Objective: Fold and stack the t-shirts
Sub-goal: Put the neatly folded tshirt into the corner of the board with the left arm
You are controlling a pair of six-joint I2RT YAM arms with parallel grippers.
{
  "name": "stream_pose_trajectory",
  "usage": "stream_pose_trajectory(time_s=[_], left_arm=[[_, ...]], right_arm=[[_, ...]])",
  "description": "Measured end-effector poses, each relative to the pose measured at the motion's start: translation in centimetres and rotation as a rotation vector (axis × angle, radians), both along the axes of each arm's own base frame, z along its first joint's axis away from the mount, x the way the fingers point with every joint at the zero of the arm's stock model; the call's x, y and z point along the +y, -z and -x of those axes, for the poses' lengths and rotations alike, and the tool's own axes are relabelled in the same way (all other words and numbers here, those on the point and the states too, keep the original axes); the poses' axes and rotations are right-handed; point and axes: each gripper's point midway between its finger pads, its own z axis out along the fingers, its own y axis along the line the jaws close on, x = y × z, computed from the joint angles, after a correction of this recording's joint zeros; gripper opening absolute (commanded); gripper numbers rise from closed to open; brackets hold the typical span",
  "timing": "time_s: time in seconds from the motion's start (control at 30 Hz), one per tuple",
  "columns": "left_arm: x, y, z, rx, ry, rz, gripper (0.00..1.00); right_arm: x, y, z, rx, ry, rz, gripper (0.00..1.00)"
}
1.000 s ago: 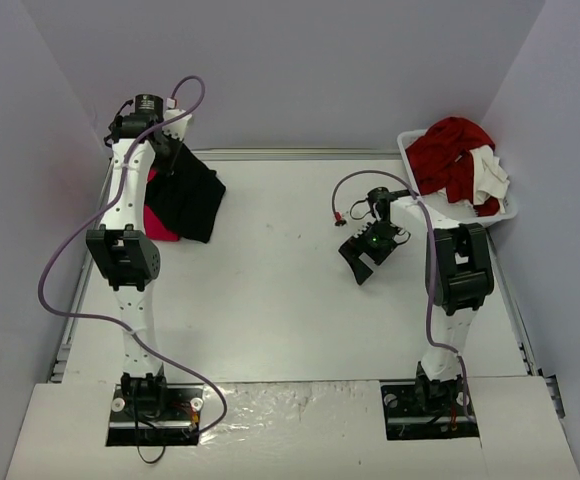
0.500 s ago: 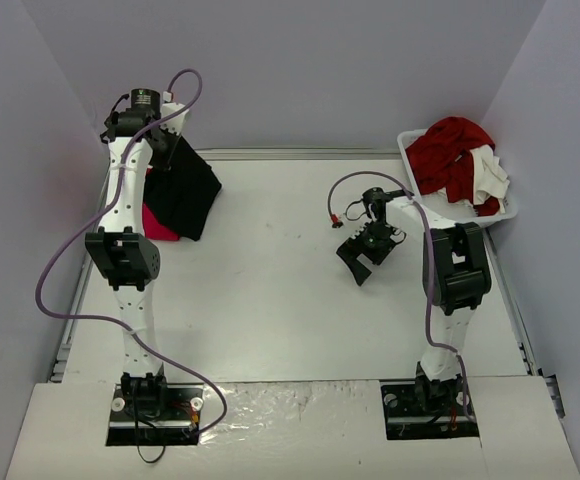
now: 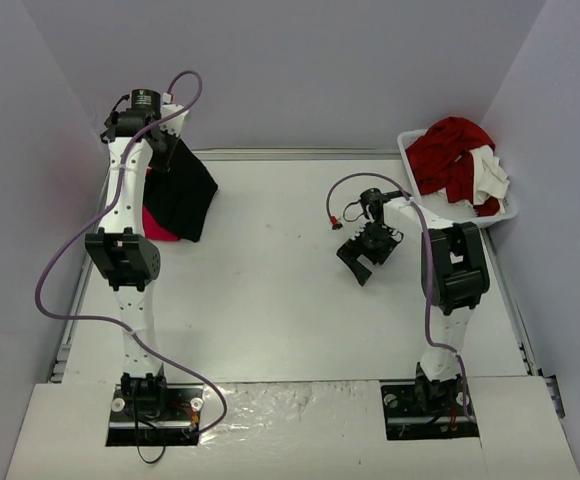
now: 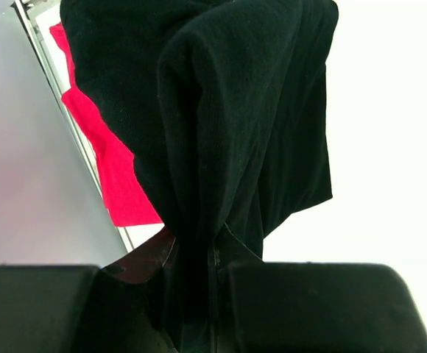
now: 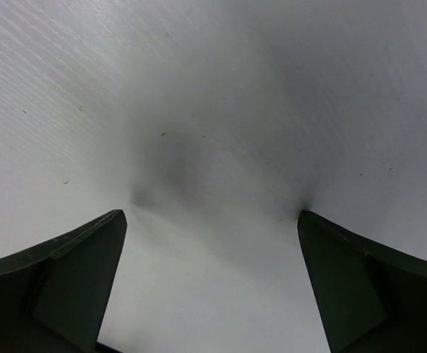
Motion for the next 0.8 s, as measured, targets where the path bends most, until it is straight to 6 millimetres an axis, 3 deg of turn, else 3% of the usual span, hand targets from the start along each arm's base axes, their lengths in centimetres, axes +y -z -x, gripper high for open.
stream_pose_trajectory(time_s=[0.8], left_arm=[[0.7, -3.4, 1.2, -0.057, -0.002, -0.044, 0.02]], right_arm=[[-1.0, 0.5, -0.3, -0.02, -0.009, 0.116, 1.0]])
